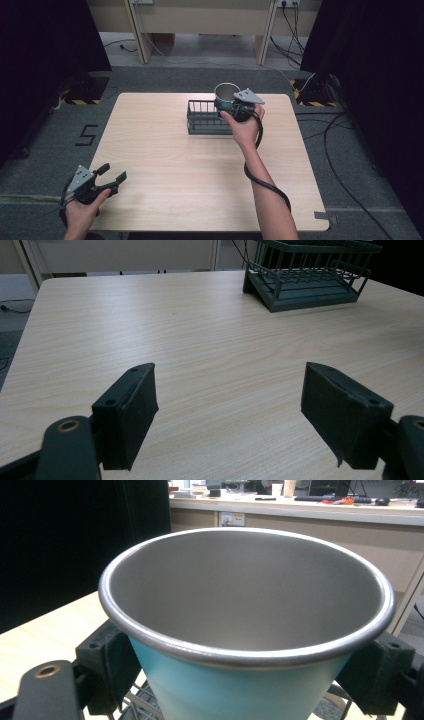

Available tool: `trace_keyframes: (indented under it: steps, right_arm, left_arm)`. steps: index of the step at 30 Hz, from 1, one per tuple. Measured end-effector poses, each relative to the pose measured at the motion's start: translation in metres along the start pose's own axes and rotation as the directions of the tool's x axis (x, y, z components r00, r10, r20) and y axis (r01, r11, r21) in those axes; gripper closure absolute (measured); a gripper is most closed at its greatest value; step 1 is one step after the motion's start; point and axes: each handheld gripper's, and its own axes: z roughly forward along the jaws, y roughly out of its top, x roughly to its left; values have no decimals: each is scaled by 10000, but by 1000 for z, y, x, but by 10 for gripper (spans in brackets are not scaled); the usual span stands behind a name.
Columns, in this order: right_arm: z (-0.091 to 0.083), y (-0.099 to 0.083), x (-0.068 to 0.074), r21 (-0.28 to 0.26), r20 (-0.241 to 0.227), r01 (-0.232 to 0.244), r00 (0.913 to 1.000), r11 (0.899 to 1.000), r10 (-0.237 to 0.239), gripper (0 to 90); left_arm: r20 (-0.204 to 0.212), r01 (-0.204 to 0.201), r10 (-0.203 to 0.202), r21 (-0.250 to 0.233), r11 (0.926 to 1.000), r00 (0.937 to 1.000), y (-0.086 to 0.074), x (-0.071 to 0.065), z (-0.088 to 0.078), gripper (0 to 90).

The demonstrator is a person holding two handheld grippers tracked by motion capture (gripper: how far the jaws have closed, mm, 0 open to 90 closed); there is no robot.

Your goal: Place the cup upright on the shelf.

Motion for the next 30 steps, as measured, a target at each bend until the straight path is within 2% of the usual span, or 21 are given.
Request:
trace_keyframes:
  steps: [20, 30]
  right_arm:
    - [21, 4, -1, 80, 140, -192, 9997, 9998, 191, 163]
    - [30, 0, 1, 236, 199, -244, 9995, 9994, 240, 163]
  left_arm:
    - [9, 16, -16, 5, 10000, 10000, 0, 0, 0, 219]
    - [34, 27, -27, -6, 10000, 10000, 0, 0, 0, 219]
